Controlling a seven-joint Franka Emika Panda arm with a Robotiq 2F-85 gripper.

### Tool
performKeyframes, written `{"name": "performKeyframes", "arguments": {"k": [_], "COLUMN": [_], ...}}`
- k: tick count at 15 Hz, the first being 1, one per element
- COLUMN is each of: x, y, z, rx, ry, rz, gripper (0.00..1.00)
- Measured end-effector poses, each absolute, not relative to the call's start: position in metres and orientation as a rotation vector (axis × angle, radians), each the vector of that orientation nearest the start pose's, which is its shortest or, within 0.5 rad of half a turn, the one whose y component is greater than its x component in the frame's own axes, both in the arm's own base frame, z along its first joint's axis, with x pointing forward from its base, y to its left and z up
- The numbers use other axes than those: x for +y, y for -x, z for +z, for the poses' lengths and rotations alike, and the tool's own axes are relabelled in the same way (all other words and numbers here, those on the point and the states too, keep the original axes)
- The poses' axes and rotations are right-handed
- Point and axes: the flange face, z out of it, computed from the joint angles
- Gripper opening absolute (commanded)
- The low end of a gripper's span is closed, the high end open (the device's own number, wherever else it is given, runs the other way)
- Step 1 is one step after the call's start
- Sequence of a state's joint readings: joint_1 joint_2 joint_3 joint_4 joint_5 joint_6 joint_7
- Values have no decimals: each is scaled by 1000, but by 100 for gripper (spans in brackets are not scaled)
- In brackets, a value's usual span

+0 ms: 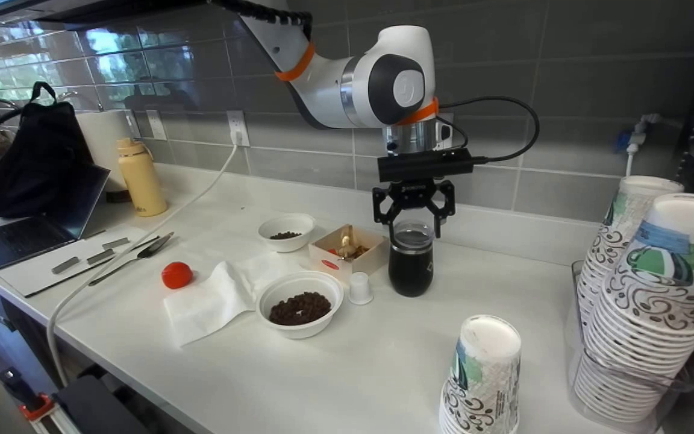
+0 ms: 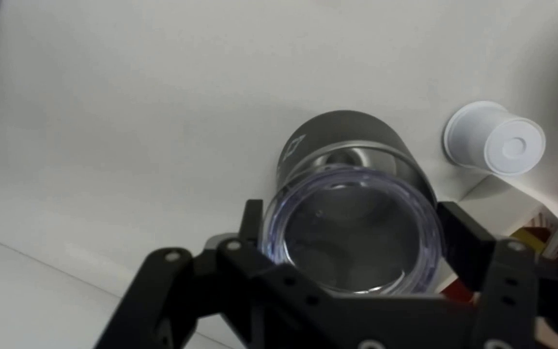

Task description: Put the clear lid on top of the black thermos.

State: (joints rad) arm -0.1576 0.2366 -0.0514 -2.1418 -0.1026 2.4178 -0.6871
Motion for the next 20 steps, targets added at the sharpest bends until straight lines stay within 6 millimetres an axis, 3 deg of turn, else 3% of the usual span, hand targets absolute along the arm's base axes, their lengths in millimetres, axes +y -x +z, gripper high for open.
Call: {"name": "performKeyframes", "arguments": {"k": [2, 3, 4, 11, 16, 20], "x": [-119, -119, -119, -114, -104, -97], "y": [-558, -558, -558, -559, -557, -535], "z": [295, 294, 293, 298, 325, 348], "rx": [-886, -886, -886, -903, -922, -890], "ry": [3105, 3103, 3102, 3103, 3110, 3119], "rz": [16, 23, 28, 16, -54, -95], "gripper": [63, 75, 97, 100, 100, 100]}}
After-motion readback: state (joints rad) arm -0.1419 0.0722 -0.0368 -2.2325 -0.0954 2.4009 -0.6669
